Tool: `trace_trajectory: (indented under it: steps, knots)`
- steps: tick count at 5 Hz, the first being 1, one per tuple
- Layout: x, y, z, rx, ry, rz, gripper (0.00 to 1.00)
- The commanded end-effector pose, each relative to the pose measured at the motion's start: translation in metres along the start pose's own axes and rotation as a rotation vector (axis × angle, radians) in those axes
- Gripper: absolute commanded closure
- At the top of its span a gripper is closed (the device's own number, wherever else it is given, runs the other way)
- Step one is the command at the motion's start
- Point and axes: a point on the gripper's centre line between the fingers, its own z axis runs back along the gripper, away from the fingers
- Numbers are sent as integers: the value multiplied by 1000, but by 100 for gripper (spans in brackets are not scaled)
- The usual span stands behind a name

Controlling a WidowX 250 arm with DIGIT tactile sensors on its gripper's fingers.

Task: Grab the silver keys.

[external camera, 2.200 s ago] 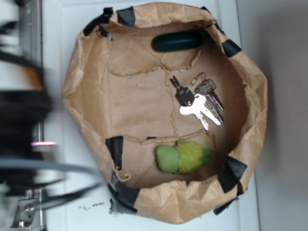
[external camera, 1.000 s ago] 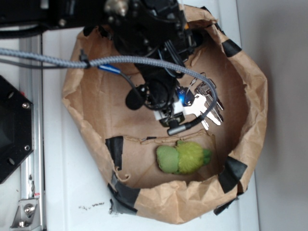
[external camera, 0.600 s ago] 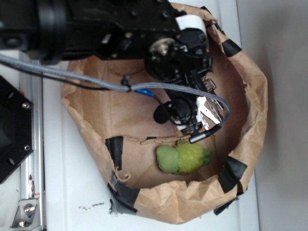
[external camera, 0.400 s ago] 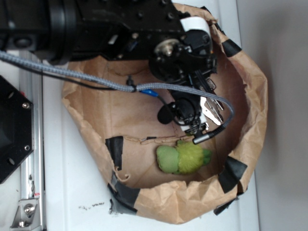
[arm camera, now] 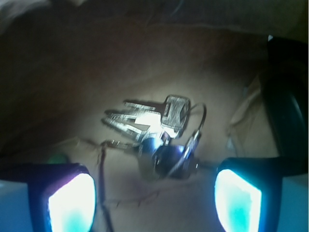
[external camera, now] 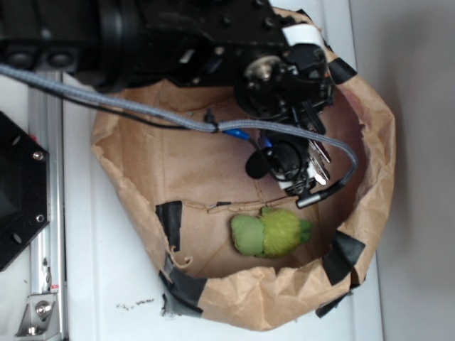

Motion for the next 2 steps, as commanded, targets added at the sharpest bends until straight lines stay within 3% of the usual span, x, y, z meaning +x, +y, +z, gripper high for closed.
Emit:
trace_trajectory:
  steps: [1, 2]
  knots:
    - [28, -10, 2, -55, -113, 40, 0]
    - [26, -14, -8, -21, -103, 17, 0]
